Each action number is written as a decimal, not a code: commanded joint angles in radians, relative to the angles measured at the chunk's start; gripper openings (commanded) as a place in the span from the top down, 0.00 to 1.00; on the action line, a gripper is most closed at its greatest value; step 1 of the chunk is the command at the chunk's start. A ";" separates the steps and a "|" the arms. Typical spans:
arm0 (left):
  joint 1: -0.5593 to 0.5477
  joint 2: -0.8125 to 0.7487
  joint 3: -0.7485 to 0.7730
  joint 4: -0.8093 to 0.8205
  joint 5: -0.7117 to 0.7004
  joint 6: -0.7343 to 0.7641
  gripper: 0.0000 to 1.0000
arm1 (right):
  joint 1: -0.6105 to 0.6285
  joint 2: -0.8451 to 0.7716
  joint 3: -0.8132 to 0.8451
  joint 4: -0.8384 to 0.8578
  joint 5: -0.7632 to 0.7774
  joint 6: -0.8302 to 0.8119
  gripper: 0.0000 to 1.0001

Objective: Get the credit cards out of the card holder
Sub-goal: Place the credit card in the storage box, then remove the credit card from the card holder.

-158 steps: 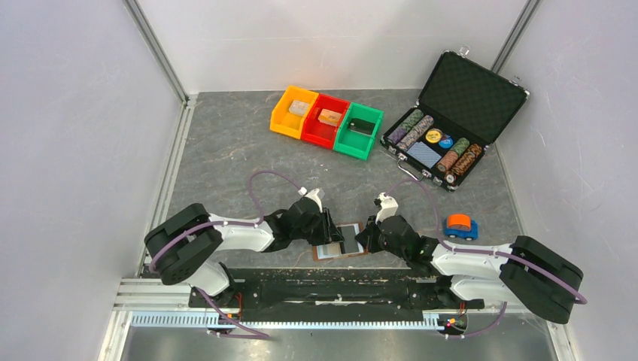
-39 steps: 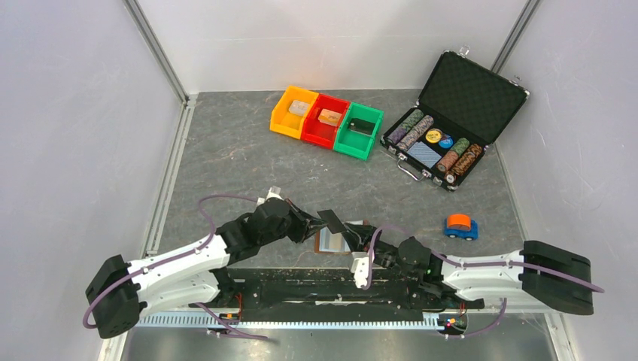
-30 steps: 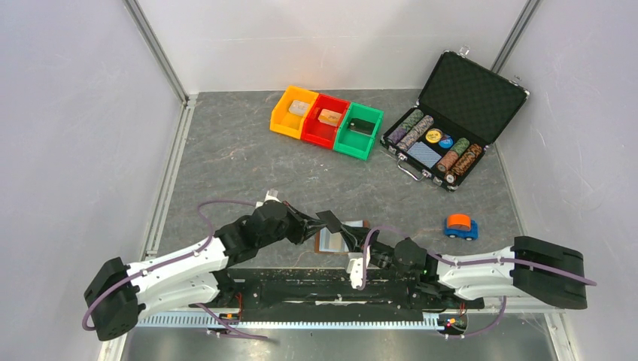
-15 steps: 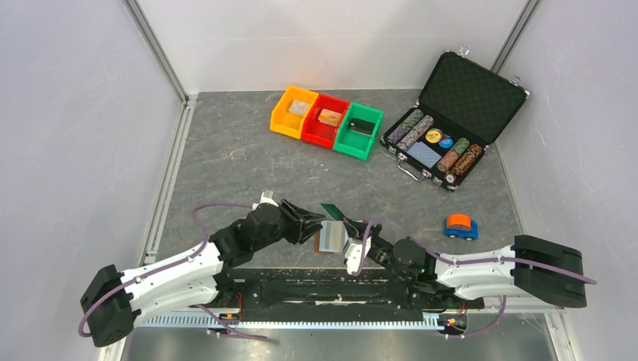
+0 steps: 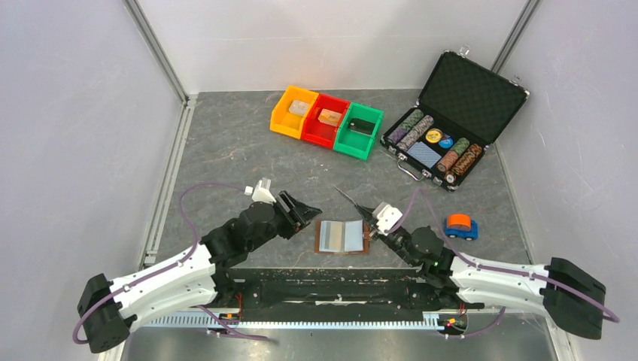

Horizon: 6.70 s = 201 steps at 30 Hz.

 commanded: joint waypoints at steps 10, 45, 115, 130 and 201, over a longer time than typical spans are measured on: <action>0.002 0.005 0.114 -0.025 0.063 0.491 0.30 | -0.184 -0.105 0.045 -0.169 -0.249 0.420 1.00; 0.003 0.099 0.520 -0.547 -0.097 1.147 0.00 | -0.774 0.627 0.692 -0.250 -0.347 0.989 1.00; 0.013 0.056 0.449 -0.533 -0.221 1.158 0.00 | -0.876 1.153 1.359 -0.627 -0.272 1.018 0.64; 0.017 0.028 0.444 -0.540 -0.328 1.149 0.00 | -0.776 0.733 0.938 -0.721 -0.358 0.816 0.60; 0.147 0.371 -0.066 0.361 0.401 0.475 0.32 | -0.180 0.424 -0.077 -0.177 -0.234 1.074 0.89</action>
